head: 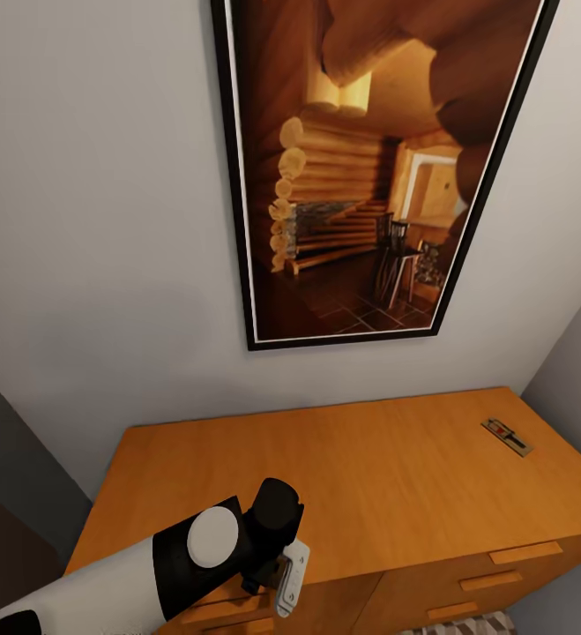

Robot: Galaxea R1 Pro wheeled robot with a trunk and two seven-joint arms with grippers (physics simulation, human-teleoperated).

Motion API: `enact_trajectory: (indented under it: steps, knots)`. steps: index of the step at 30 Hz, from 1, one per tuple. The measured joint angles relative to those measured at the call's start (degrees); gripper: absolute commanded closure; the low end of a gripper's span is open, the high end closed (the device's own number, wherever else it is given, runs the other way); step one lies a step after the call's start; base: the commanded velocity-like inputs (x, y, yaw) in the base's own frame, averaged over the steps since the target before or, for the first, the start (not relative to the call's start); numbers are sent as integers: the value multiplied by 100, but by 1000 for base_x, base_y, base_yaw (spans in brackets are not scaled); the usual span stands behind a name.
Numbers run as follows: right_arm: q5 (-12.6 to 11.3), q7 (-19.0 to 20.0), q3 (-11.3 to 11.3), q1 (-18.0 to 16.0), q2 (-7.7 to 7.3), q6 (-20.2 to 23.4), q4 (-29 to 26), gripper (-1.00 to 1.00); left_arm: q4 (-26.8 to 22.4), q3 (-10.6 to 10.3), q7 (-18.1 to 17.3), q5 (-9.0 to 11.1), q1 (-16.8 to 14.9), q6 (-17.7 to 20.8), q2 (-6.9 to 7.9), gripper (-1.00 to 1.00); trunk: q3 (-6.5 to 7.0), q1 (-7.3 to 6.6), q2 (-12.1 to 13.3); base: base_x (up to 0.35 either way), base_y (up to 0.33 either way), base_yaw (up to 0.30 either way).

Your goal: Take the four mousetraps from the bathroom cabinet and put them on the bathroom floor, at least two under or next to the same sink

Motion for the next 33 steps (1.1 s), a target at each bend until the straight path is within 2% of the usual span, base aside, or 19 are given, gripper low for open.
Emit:
enact_trajectory:
  steps: [17, 18, 33]
  knots:
    - [0, 0, 0, 2, 0, 0, 0, -100, 22, 4, 1, -6, -12, 0, -26, -100, -10, 0, 0, 0, 0, 0]
    - [0, 0, 0, 4, 0, 0, 0, -100, 22, 5, 2, -2, -13, 1, -25, 100, -11, 0, 0, 0, 0, 0]
    - [0, 0, 0, 1, 0, 0, 0, -100, 38, -1, 0, -4, -19, -1, -35, 100, -11, 0, 0, 0, 0, 0]
